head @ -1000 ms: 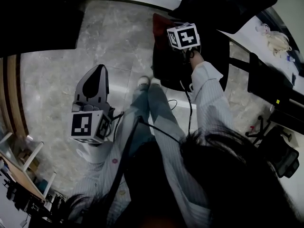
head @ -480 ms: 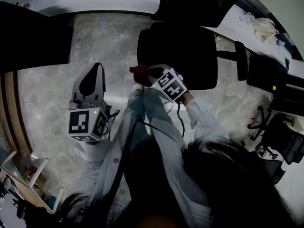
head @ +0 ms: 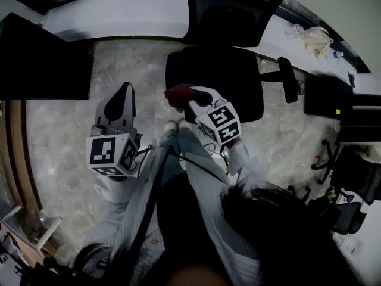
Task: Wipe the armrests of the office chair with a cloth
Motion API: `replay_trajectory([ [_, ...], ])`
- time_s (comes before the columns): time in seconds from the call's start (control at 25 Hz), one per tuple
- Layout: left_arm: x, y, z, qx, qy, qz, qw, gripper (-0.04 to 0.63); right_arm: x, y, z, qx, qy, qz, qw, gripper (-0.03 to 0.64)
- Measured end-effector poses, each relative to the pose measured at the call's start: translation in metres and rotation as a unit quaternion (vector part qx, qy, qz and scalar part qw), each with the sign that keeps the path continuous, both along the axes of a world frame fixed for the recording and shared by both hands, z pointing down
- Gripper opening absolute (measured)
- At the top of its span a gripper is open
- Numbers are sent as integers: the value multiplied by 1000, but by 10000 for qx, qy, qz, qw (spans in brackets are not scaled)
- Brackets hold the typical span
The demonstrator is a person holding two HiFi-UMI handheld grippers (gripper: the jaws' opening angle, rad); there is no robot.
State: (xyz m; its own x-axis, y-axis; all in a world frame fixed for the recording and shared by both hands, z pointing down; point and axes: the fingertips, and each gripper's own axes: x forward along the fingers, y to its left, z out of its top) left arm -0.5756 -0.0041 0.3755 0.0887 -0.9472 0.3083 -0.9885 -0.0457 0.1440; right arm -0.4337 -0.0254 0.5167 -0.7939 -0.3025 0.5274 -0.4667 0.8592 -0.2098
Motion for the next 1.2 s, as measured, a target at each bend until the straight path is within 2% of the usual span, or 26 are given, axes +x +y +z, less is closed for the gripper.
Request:
replay_trajectory([
  [0.12,10,-6,-40,455,-19,32,9990,3,19,-16,-81,676,-548,370,9955,29],
  [0.32,35,-8,-98,990,-221,219,9946,3,48,-19,-199,1678,-1272,900,9734,29],
  [0.44,50,-11,-116,1226,-241,398,9914,4,61,-14,-241,2196,-1477,1155,9574,29],
  [0.56,65,-5,-124,1291,-286,567,9896,4,72,-2,-260,2511,-1431,1325,9481,29],
  [0.68,72,-1,-125,1282,-326,606,9894,4,76,3,-264,2632,-1347,1287,9466,28],
  [0.96,61,5,-122,1203,-336,459,9911,3,69,2,-265,2619,-1385,1165,9480,26],
  [1.2,60,-2,-118,1245,-366,495,9903,4,70,-4,-268,2638,-1429,1154,9469,26],
])
